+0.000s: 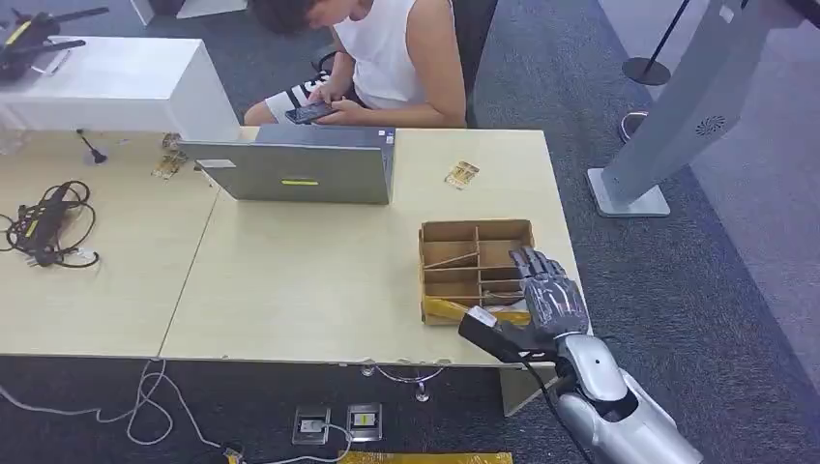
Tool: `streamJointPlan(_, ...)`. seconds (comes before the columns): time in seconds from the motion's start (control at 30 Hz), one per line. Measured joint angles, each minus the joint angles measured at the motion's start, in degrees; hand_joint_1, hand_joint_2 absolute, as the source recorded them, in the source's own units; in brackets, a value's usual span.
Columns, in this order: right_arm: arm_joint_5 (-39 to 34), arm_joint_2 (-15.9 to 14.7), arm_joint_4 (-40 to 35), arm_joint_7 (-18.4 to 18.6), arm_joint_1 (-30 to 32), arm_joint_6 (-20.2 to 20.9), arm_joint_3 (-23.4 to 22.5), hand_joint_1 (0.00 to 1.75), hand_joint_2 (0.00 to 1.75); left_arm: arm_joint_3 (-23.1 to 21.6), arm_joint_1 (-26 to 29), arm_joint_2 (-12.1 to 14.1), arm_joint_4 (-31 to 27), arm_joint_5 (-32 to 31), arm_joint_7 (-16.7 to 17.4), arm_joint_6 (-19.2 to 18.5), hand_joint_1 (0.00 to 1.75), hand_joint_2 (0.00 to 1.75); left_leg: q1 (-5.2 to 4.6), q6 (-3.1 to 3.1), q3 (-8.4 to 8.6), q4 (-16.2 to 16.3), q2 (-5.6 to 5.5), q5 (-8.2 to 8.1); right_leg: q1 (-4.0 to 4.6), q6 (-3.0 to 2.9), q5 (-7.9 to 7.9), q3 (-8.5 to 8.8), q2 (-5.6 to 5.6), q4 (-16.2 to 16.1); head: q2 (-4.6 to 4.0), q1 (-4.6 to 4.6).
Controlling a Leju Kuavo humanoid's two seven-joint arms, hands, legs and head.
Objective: Pass the card to the sensor for recognition and then transmit it.
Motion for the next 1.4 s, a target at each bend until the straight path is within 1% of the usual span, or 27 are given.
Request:
streamJointPlan(0.03, 0.00, 0.00, -0.02, -0.02, 0.00, -0.02, 0.00, 1.75, 1.75, 0.00, 0.00, 0.00, 0.00, 0.02, 0.00, 0.00, 0.00, 0.00, 0.00, 0.00, 0.00, 0.00, 0.00, 0.00, 0.00, 0.00, 0.00, 0.00, 0.00, 0.00, 0.00, 0.00)
streamJointPlan(0.7, 0.94, 0.76, 0.35, -1.20, -0.41, 0.02, -0.09, 1.75, 1.75, -0.17, -0.01, -0.02, -0.02, 0.37, 0.22, 0.00, 0.00, 0.00, 0.00, 0.00, 0.00, 0.00, -0.01, 0.00, 0.00, 0.00, 0.00, 0.01, -0.01, 0.01, 0.00, 0.00)
streamJointPlan(1.03, 1.31, 1.09, 0.46, -0.92, -0.41, 0.11, -0.09, 1.75, 1.75, -0.24, -0.02, -0.04, -0.09, 0.17, 0.74, 0.00, 0.00, 0.00, 0.00, 0.00, 0.00, 0.00, -0.01, 0.00, 0.00, 0.00, 0.00, 0.01, 0.00, 0.00, 0.00, 0.00)
streamJointPlan(1.2, 2.84, 1.09, 0.28, -0.57, -0.49, -2.49, -0.33, 1.75, 1.75, -0.39, -0.07, -0.09, -0.44, -0.20, 1.42, 0.00, 0.00, 0.00, 0.00, 0.00, 0.00, 0.00, -0.01, 0.00, 0.00, 0.00, 0.00, 0.01, 0.00, 0.01, 0.00, 0.00)
streamJointPlan(1.3, 3.28, 1.16, -1.47, -0.15, -0.96, -4.70, -1.25, 1.75, 1.75, -0.48, -0.11, -0.15, -0.46, -0.20, 1.42, 0.00, 0.00, 0.00, 0.00, 0.00, 0.00, 0.00, 0.00, 0.00, 0.00, 0.00, 0.00, 0.01, 0.00, 0.01, 0.00, -0.02)
streamJointPlan(1.4, 3.65, 1.33, -4.04, 0.59, -2.86, -6.18, -2.60, 1.75, 1.75, -0.50, -0.14, -0.17, -0.46, -0.20, 1.42, 0.00, 0.00, 0.00, 0.00, 0.00, 0.00, 0.01, 0.00, 0.00, -0.01, 0.00, 0.01, 0.00, 0.00, 0.01, 0.00, -0.02)
